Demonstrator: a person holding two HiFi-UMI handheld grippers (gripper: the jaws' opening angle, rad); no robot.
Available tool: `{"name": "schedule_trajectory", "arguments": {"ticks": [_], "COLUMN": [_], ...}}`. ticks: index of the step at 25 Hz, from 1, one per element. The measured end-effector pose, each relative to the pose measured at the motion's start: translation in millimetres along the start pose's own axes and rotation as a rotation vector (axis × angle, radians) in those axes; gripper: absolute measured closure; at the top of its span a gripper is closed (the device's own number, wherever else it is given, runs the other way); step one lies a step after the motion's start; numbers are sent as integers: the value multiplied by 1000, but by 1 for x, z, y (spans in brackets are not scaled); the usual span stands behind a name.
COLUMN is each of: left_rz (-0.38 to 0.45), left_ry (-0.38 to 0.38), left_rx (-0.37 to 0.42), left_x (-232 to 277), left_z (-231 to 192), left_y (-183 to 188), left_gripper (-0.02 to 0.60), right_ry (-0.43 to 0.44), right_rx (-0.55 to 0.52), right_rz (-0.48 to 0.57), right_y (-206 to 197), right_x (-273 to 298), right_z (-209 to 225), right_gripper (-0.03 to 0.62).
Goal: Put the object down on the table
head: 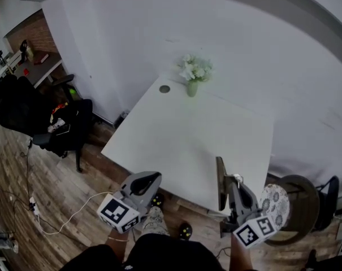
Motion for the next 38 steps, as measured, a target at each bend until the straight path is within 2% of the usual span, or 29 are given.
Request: {"name": "schedule_trajectory", "arguments": {"ticks": [25,38], "left_rz": [-24,-59], "left_ry": [-130,-208], "left_rx": [-37,-36], "left_x": [86,111], "left_z": [-138,-206], "left_y": [2,-2], "left_gripper": [583,583], "right_ry": [-156,-238], "right_rx": [-1,10], "right_rz": [-15,-20], "right_y": [-12,-35], "right_x": [126,183], "right_z": [14,12], "right_gripper": [580,582]}}
Point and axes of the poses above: the fingertips, and each gripper's own axes: x forward along the fingers, z to its right, y out of its top, the point moved 5 cm from there along -x, backward along the fingers, and after that the axes turned 5 degrees about z, right-handed, at the moved point
